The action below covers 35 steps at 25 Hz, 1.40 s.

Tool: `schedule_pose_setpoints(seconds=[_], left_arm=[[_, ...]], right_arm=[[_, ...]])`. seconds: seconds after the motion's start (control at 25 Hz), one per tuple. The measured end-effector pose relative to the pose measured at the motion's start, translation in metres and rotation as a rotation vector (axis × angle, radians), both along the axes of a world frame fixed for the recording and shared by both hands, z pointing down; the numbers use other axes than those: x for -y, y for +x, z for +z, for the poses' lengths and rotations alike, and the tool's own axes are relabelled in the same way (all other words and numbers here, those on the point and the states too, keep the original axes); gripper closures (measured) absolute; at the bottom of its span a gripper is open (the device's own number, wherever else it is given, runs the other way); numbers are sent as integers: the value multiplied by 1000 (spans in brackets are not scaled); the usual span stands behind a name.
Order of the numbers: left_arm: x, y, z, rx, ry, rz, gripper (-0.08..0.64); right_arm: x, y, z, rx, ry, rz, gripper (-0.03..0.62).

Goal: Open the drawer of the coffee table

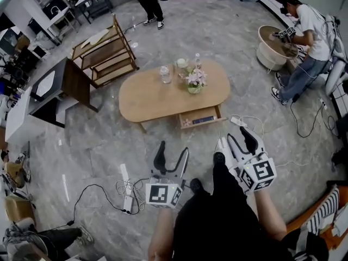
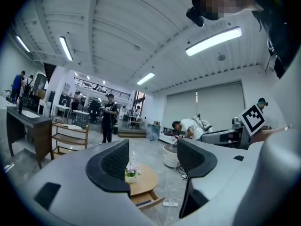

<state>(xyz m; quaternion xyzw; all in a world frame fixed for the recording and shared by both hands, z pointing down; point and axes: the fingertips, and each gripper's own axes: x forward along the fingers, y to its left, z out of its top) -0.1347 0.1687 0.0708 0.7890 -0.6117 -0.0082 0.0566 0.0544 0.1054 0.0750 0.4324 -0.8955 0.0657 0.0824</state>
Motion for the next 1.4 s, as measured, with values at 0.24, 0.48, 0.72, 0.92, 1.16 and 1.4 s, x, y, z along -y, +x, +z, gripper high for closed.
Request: schedule_pose_setpoints(seconds=[0.24, 0.48, 0.72, 0.92, 1.16, 1.4], left_arm=[[-13, -3, -35, -5, 62, 18, 301], [-21, -3, -44, 3, 85, 33, 404], [-33, -3, -46, 19, 84, 37, 523], [-43, -6, -42, 9, 64, 20, 546], [-52, -7, -34, 32, 45, 1, 546], [-62, -9, -37, 29, 37, 3, 546]], right_arm=[[-15, -3, -45, 49, 86, -2, 453], [-29, -3, -52, 65, 93, -9, 543], [-42, -3, -48, 65, 92, -44, 578], [-52, -8, -46, 81, 80, -81, 578], [-59, -6, -40, 63, 77, -102, 580], [-66, -10, -42, 66, 68, -117, 580]])
